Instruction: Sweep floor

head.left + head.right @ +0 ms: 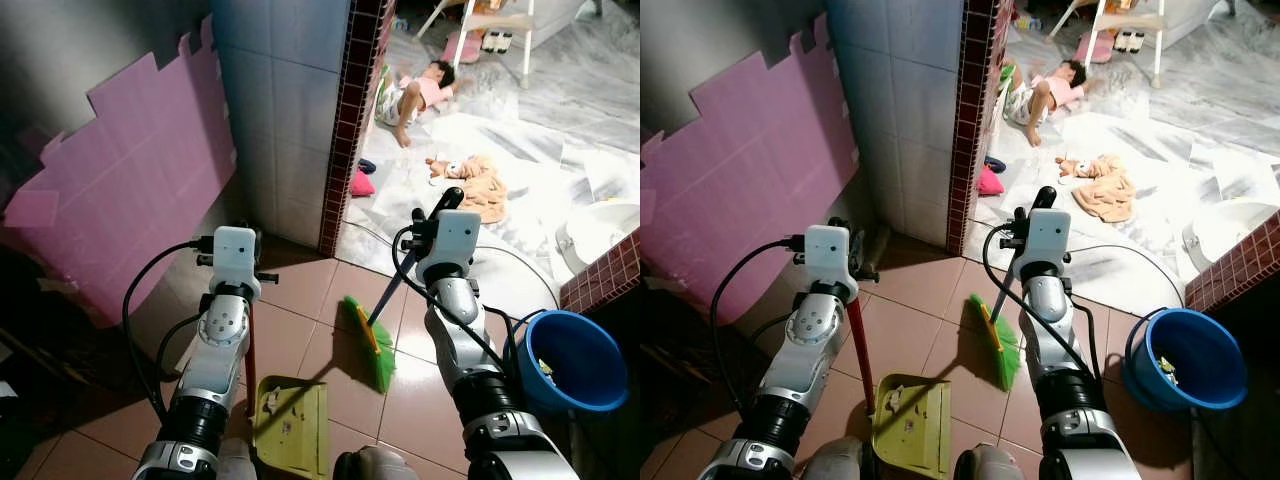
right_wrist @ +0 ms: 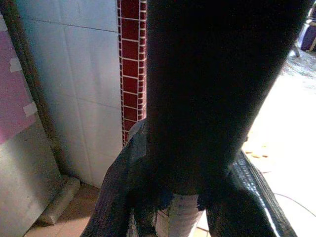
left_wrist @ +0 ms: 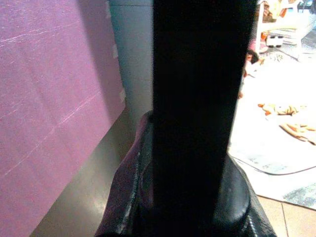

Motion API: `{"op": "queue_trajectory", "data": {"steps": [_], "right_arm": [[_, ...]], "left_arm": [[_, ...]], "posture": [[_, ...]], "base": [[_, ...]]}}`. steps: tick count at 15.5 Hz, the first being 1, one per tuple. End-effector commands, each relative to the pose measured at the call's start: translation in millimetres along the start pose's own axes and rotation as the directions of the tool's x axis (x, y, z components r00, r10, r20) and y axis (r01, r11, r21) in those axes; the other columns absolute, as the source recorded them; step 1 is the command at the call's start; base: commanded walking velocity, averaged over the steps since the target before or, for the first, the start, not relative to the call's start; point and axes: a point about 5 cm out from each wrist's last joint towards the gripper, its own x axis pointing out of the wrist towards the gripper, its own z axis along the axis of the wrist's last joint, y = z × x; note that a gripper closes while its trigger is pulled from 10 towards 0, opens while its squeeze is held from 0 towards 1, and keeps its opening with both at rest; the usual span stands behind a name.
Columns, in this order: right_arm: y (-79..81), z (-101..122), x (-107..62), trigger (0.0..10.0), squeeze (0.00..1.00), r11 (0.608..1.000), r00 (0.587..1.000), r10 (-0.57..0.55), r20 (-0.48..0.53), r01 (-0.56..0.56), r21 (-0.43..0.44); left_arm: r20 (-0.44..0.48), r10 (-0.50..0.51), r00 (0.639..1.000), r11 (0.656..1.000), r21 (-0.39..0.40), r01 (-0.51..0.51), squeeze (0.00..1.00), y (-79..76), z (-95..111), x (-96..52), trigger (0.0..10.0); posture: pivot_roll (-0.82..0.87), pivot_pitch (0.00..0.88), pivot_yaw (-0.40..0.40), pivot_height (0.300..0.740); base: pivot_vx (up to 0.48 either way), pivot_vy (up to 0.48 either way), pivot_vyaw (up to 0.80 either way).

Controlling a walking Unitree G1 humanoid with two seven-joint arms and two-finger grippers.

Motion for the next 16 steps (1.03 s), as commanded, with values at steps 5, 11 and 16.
{"op": "queue_trajectory", "data": {"steps": [5,11,16], "right_arm": [[-3.9,-4,-2.5,10.0,0.0,1.0,0.999,-0.006,-0.034,0.006,-0.02],[-8.6,-4,-4.0,10.0,0.0,0.999,0.999,0.01,-0.041,-0.012,-0.047],[-9.0,-3,-3.7,10.0,0.0,0.998,0.999,0.023,-0.047,-0.026,-0.055]], "left_arm": [[0.013,-0.016,1.0,1.0,0.005,0.016,0.0,-5.7,6,-0.3,10.0],[-0.007,-0.018,1.0,1.0,-0.011,0.018,0.0,-12.3,5,-1.9,10.0],[-0.015,-0.019,1.0,1.0,-0.018,0.018,0.0,-15.6,6,-3.1,10.0]], "posture": [[-0.02,0.08,-0.057,0.731],[-0.04,0.096,-0.086,0.731],[-0.05,0.103,-0.097,0.731]], "base": [[0.0,0.0,0.0],[0.0,0.0,0.0],[0.0,0.0,0.0]]}}
